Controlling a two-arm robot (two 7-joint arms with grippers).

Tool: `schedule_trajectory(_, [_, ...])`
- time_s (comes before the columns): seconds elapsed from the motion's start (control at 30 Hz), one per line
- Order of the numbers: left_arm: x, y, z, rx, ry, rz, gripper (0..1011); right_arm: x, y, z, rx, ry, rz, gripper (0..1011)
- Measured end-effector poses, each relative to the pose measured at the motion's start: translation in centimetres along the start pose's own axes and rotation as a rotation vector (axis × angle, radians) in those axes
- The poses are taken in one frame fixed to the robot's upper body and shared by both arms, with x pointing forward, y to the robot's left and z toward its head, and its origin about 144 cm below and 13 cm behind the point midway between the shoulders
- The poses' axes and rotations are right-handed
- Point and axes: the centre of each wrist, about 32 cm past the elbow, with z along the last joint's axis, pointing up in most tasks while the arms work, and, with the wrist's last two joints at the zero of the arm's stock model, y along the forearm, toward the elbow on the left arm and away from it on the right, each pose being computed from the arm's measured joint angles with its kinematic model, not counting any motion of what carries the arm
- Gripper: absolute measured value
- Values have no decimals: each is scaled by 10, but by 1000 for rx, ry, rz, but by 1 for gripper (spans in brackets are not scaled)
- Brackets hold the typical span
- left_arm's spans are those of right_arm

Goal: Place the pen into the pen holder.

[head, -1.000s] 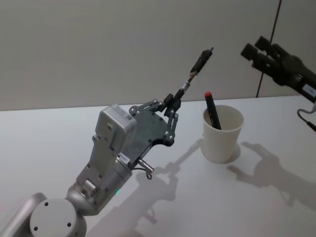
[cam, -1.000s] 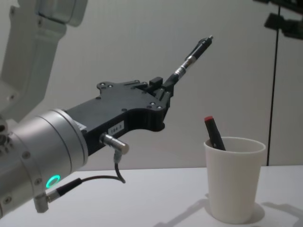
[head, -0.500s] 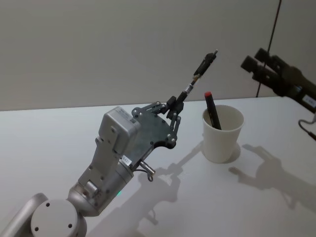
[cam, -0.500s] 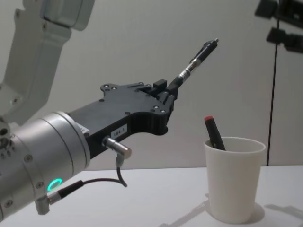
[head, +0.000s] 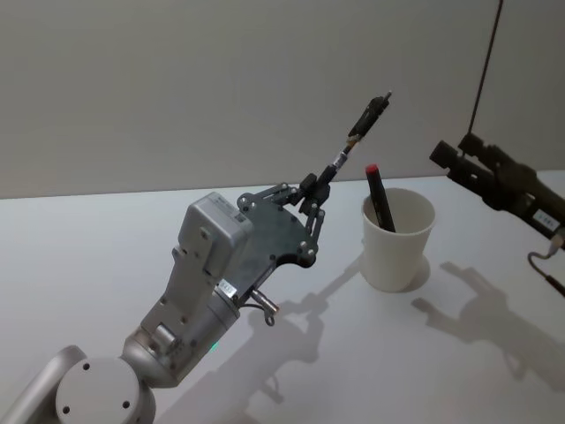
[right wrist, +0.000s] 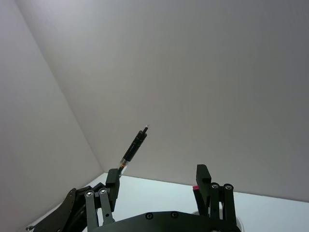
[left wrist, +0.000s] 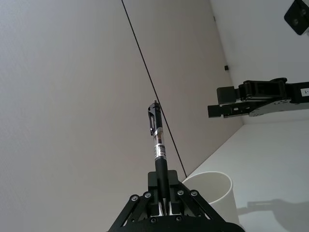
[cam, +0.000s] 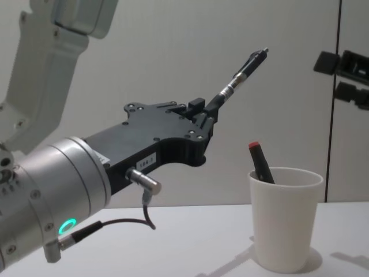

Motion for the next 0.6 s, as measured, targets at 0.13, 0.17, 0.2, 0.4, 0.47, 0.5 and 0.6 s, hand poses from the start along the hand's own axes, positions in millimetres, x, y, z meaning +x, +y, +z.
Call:
schedule_trajectory(0.13, [0, 0, 0, 0, -1, -1, 121, -4, 2, -8, 15, 48, -7, 1001])
schedule_trajectory(0.17, [0, 0, 0, 0, -1, -1, 121, -5, 3, -10, 17, 57, -7, 1001])
schedule_trajectory(0.2, [0, 0, 0, 0, -1, -1, 121, -6, 4, -11, 20, 66, -6, 1001])
schedule_trajectory(0.4, [0, 0, 0, 0, -1, -2, 121, -12, 11, -22, 42, 150, 4, 1001])
schedule_trajectory(0.47, [0, 0, 0, 0, -1, -2, 121, -13, 13, -24, 48, 175, 8, 1001])
schedule_trajectory(0.5, [0, 0, 0, 0, -2, -2, 121, -14, 17, -27, 53, 199, 13, 1001])
schedule_trajectory(0.6, [0, 0, 0, 1, -2, -2, 121, -15, 21, -30, 59, 236, 19, 1001])
